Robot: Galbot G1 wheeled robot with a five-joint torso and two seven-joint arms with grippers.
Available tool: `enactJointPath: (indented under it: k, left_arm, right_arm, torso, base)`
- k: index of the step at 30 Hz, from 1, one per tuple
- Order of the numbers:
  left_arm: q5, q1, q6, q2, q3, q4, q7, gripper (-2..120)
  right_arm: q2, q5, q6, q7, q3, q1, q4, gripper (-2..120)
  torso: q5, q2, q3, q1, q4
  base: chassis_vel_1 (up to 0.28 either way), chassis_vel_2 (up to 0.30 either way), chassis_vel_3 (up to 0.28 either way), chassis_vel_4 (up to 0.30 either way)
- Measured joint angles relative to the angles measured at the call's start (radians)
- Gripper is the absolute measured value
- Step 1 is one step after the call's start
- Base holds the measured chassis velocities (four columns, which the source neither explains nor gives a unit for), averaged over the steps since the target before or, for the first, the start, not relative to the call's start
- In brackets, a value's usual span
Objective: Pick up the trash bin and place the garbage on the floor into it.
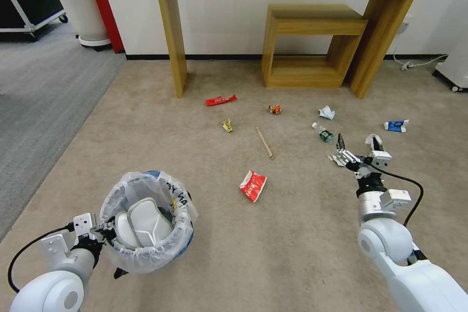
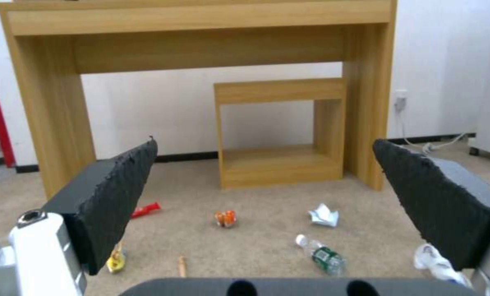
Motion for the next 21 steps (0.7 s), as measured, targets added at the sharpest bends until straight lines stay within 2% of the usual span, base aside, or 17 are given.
enactJointPath:
  k: [10,21]
  left_arm:
    - [-0.099,-0.002,0.042,0.039,-0.019,-0.018,-0.037,1]
    - [-0.124,-0.006,0.05,0.064,-0.01,-0.005,-0.045,1]
  right_arm:
    - [-0.003,0.007,0.013,-0.004,-0.021,0.024,-0.006,100]
    - [-0.005,0.001,0.021,-0.008,-0.005,0.002,0.006,100]
  torso:
    - [0.0001,0.0,0.0,0.0,0.0]
    - [0.0001,0.0,0.0,0.0,0.0]
  base:
    - [0.0,0.0,0.0,0.0]
    - [0.0,0.0,0.0,0.0]
